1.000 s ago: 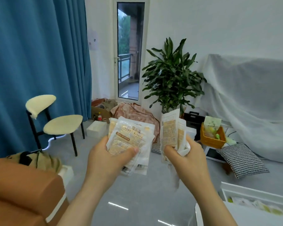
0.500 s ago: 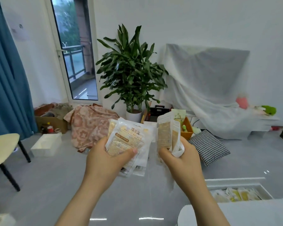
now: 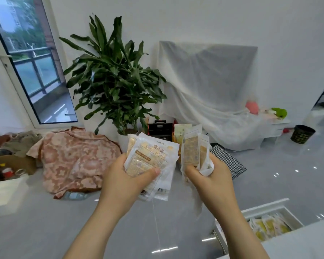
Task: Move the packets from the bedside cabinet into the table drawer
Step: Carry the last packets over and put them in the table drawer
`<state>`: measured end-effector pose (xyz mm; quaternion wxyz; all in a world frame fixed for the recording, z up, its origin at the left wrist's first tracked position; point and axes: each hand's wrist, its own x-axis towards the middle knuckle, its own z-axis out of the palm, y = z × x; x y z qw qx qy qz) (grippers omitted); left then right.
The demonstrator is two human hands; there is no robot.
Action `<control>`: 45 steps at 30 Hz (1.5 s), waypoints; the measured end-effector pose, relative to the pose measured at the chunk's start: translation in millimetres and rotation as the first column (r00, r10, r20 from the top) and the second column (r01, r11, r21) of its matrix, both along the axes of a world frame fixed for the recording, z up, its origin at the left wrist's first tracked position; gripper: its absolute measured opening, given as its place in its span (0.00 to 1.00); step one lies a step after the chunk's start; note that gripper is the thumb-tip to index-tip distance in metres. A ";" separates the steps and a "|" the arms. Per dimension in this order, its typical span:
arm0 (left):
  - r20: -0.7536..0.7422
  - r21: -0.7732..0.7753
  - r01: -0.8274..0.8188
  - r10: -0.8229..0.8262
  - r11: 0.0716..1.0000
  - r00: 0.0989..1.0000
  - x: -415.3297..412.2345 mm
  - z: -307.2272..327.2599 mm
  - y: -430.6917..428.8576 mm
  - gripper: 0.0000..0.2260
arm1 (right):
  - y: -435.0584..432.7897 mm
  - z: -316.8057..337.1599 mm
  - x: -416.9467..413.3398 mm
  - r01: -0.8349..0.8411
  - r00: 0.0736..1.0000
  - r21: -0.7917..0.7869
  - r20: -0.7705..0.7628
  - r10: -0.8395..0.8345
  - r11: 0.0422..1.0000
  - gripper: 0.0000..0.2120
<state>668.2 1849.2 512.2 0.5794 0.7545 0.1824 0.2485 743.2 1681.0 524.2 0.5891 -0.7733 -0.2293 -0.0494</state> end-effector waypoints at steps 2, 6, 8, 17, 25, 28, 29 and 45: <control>-0.017 -0.009 0.048 -0.048 0.999 0.999 28.6 -5.4 13.4 0.13 | 10.6 -6.3 22.2 0.043 0.999 -0.021 -0.009 -0.043 0.999 0.05; -0.026 -0.008 0.135 -0.135 0.991 0.990 89.0 -16.9 48.8 0.14 | 38.9 -19.5 70.8 0.173 0.984 -0.048 -0.022 -0.174 0.984 0.05; -0.032 -0.010 0.167 -0.167 0.986 0.985 114.1 -19.4 66.2 0.14 | 52.6 -23.1 90.5 0.221 0.974 -0.069 -0.029 -0.223 0.973 0.05; -0.107 0.028 0.363 -0.359 0.931 0.927 235.5 -25.4 137.1 0.15 | 118.9 -33.7 172.6 0.374 0.915 -0.077 -0.130 -0.381 0.924 0.04; -0.153 -0.008 0.508 -0.503 0.861 0.850 329.1 -43.5 139.4 0.14 | 120.0 -51.6 243.7 0.507 0.839 -0.128 -0.154 -0.522 0.852 0.06; -0.164 -0.015 0.548 -0.543 0.836 0.824 373.1 -47.4 130.6 0.15 | 113.0 -55.5 277.7 0.524 0.827 -0.101 -0.178 -0.534 0.846 0.04; -0.165 -0.014 0.560 -0.554 0.828 0.816 388.6 -48.1 126.6 0.15 | 109.9 -56.7 290.3 0.534 0.820 -0.092 -0.184 -0.542 0.840 0.04; -0.224 0.049 0.731 -0.706 0.681 0.672 604.8 -43.6 39.3 0.12 | 38.5 -65.1 461.4 0.744 0.631 -0.085 -0.237 -0.739 0.662 0.07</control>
